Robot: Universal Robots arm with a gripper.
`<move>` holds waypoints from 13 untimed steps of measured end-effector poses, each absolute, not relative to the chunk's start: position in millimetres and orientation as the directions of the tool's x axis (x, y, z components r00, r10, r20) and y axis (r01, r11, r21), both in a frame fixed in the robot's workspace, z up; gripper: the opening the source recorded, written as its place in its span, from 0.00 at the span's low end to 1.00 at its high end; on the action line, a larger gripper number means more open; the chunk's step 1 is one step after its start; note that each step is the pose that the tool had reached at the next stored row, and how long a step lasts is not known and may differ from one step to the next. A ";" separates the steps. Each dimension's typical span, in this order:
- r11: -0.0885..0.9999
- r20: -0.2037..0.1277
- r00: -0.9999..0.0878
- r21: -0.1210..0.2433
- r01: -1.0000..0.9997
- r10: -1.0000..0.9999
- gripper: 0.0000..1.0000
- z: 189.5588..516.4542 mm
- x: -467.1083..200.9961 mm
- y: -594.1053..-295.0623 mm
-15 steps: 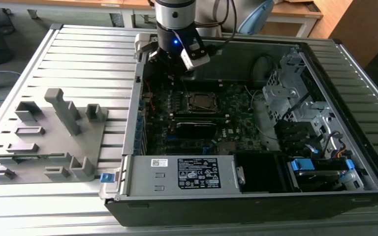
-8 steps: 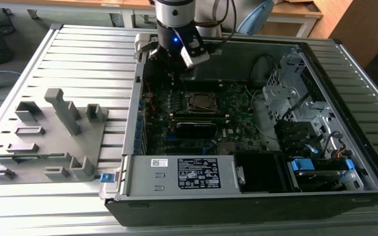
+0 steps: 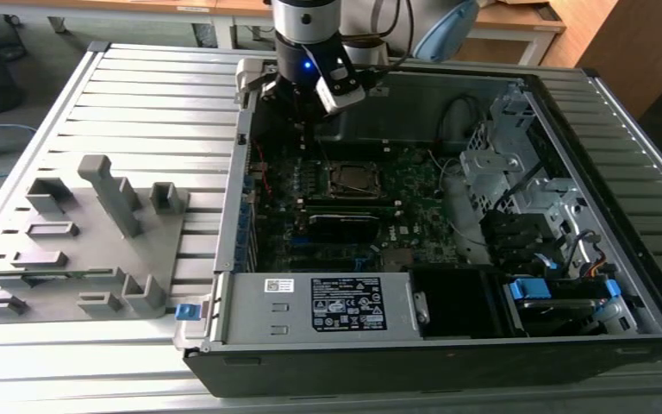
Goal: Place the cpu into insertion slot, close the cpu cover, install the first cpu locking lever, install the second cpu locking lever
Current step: 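Install the first cpu locking lever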
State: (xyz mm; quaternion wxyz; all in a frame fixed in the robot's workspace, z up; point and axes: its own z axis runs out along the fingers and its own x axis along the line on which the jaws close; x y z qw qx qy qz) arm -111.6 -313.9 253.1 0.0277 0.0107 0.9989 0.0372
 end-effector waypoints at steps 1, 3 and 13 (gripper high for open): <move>0.997 -0.054 -0.998 0.079 0.019 0.024 0.10 253.0 -111.6 -313.3; 0.996 -0.055 -0.998 0.082 0.019 0.024 0.10 252.8 -111.6 -312.9; 0.996 -0.054 -0.998 0.082 0.019 0.024 0.10 252.5 -103.7 -312.8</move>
